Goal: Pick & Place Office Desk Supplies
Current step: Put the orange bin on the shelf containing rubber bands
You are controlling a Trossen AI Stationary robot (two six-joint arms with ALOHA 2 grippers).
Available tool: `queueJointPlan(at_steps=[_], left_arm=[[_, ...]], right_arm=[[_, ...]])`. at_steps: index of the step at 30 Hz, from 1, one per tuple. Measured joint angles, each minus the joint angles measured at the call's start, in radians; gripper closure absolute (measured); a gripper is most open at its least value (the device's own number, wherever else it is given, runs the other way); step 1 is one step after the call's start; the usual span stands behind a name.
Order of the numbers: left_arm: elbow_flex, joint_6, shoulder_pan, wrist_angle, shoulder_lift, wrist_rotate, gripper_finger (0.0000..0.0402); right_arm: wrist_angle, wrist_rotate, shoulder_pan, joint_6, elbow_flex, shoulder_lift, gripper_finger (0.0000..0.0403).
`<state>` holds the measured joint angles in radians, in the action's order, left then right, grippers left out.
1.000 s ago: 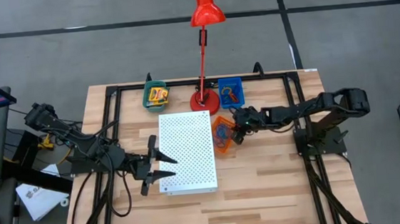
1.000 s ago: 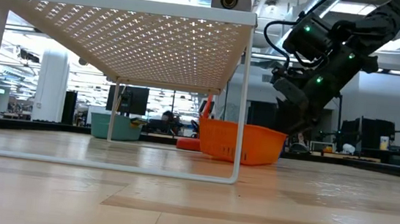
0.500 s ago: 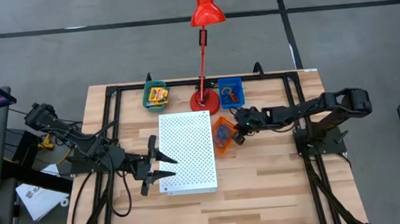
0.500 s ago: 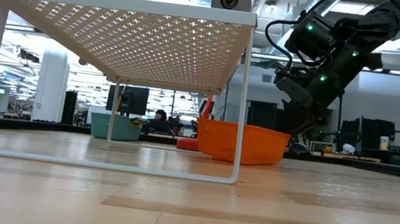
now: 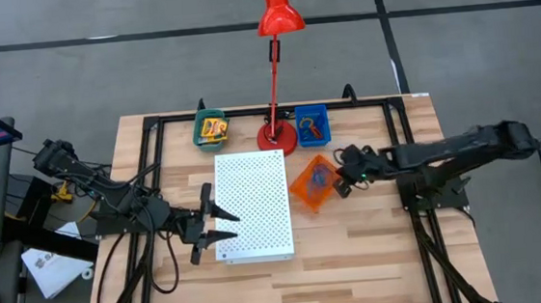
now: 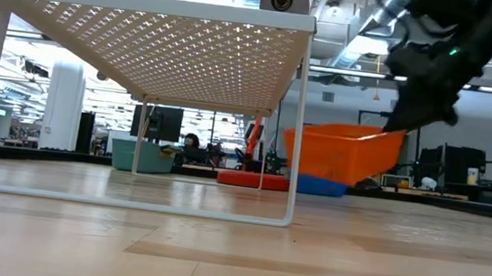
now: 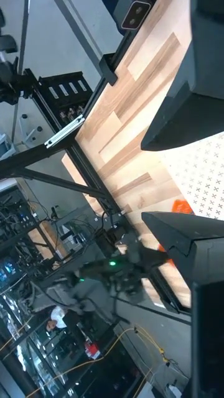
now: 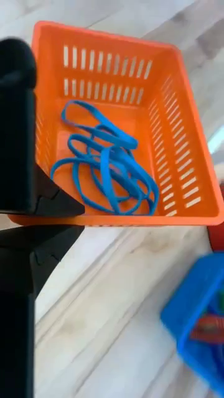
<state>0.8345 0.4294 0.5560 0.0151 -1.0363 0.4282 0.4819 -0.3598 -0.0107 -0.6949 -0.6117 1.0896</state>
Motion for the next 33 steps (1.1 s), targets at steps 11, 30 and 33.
queueJointPlan(at_steps=[11,30,33], left_arm=[[0.000,0.007,0.000,0.002,-0.008,0.009,0.0209],[-0.001,-0.013,0.033,0.087,0.027,0.333,0.0181],[-0.001,-0.048,0.070,0.137,0.066,0.445,0.0179]], right_arm=[[0.145,-0.068,-0.141,-0.203,-0.014,-0.281,0.0399],[0.196,-0.079,-0.284,-0.289,-0.509,0.087,0.0399],[0.299,-0.059,-0.281,-0.402,-0.628,0.177,0.0399]])
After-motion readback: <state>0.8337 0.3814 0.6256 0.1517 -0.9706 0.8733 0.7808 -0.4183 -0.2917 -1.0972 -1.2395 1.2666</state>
